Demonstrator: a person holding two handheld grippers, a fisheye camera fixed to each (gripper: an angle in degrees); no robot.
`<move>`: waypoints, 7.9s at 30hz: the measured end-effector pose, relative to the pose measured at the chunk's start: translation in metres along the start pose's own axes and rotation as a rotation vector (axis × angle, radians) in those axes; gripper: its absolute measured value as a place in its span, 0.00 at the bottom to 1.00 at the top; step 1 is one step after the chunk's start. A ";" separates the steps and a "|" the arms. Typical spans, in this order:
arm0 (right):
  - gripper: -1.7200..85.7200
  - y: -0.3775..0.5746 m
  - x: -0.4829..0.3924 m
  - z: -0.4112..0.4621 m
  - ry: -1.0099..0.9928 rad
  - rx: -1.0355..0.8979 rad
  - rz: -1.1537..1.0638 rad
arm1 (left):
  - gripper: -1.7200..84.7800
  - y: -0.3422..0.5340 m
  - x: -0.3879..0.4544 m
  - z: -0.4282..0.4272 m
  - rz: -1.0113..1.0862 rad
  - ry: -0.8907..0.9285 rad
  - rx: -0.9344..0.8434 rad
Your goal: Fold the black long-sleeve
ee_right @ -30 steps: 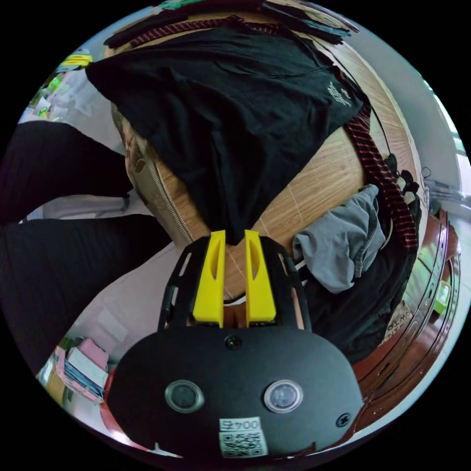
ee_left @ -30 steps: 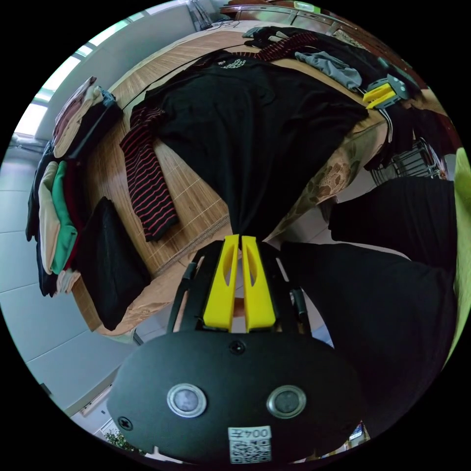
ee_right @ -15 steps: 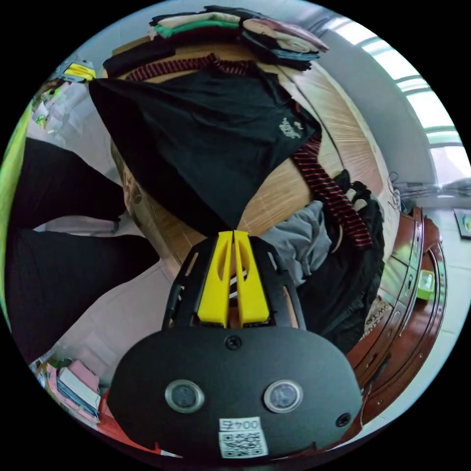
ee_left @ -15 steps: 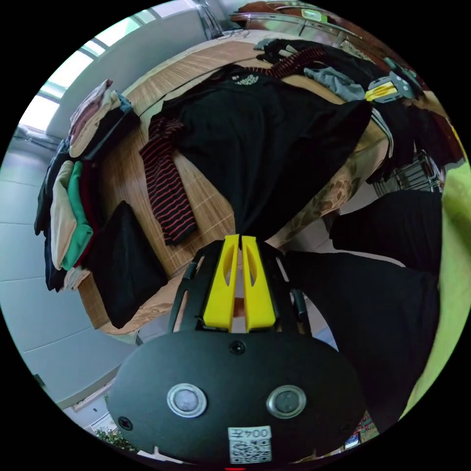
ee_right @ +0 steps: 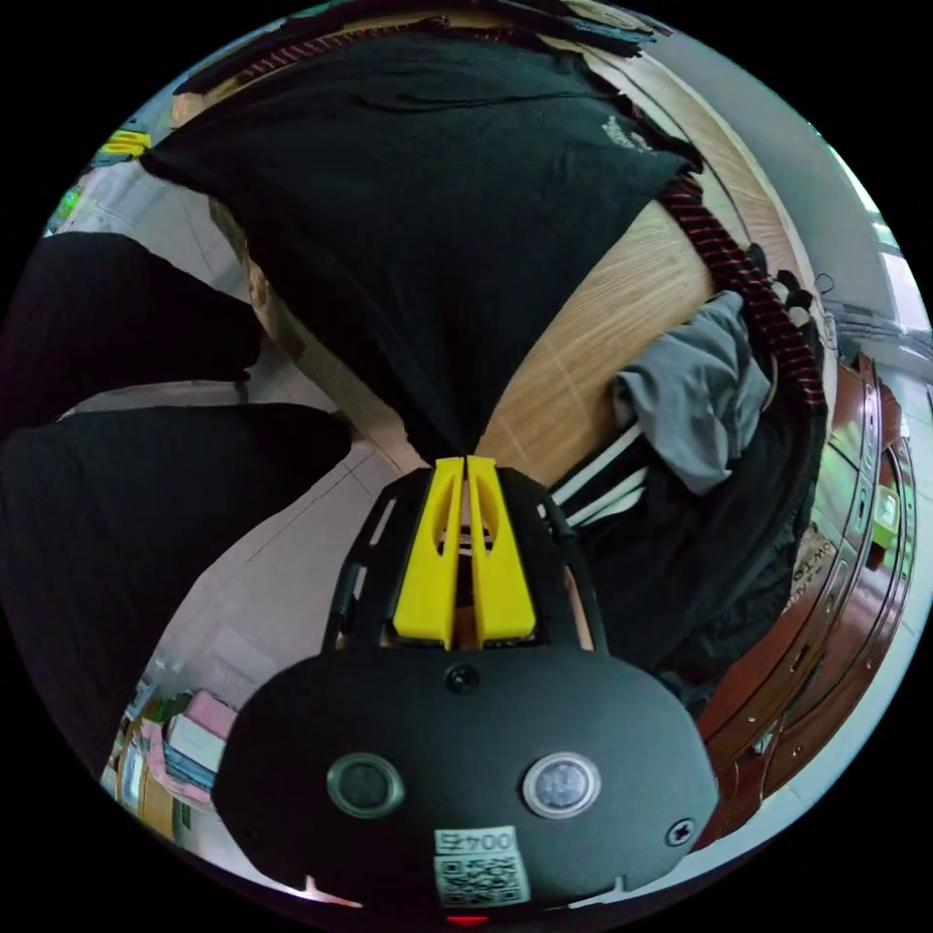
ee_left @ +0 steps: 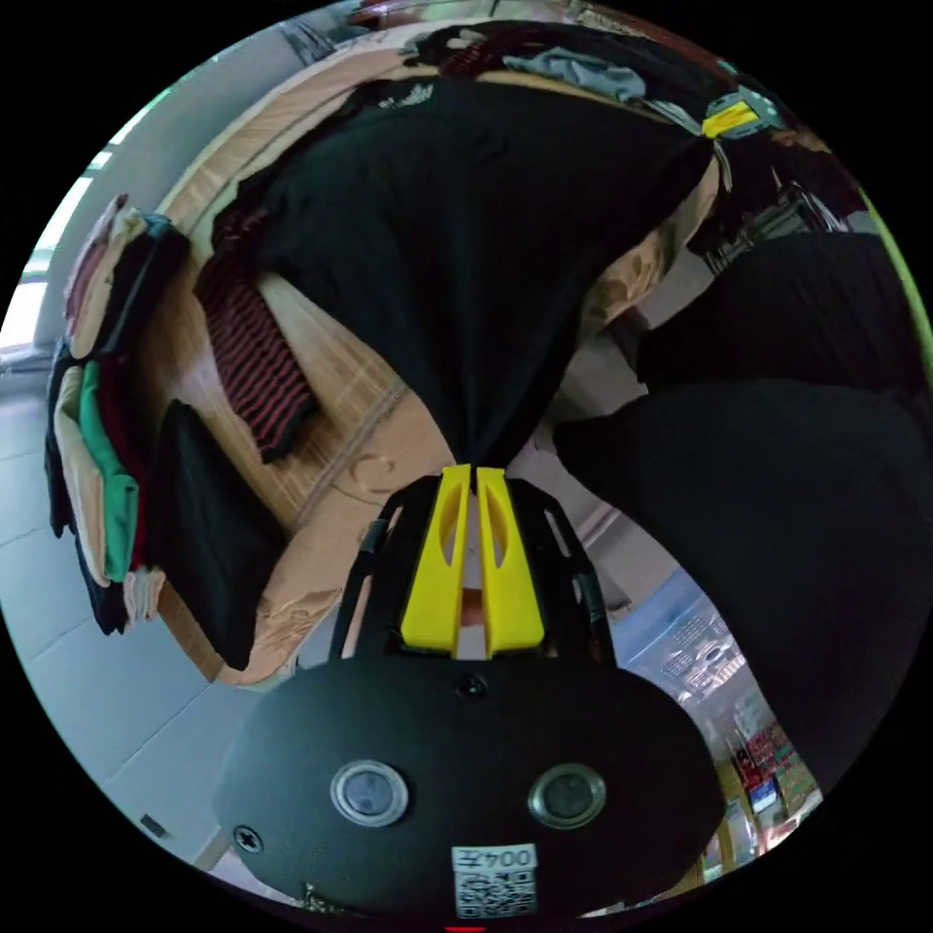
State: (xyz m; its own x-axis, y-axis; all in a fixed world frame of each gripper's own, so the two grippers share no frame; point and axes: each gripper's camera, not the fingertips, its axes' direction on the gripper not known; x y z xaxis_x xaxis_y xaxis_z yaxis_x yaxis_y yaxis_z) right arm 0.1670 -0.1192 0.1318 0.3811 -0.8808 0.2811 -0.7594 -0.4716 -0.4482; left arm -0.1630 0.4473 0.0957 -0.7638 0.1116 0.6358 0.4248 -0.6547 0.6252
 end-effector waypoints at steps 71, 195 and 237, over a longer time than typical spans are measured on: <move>0.08 -0.284 0.202 0.047 -0.190 0.313 -0.342 | 0.03 -0.360 -0.161 -0.282 -0.262 -0.275 0.305; 0.11 -0.201 0.255 0.052 -0.207 0.365 0.231 | 0.09 -0.473 -0.236 -0.206 -0.446 0.084 0.476; 0.10 -0.186 0.255 0.008 -0.153 0.506 0.394 | 0.05 -0.428 -0.175 -0.339 -0.526 0.058 0.537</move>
State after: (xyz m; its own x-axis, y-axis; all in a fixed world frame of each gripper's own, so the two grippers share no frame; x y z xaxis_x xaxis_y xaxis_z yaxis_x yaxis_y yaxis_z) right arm 0.4096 -0.2560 0.2805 0.2248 -0.9700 -0.0925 -0.5298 -0.0420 -0.8471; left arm -0.3756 0.4547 -0.4368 -0.9494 0.2595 0.1769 0.1641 -0.0702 0.9839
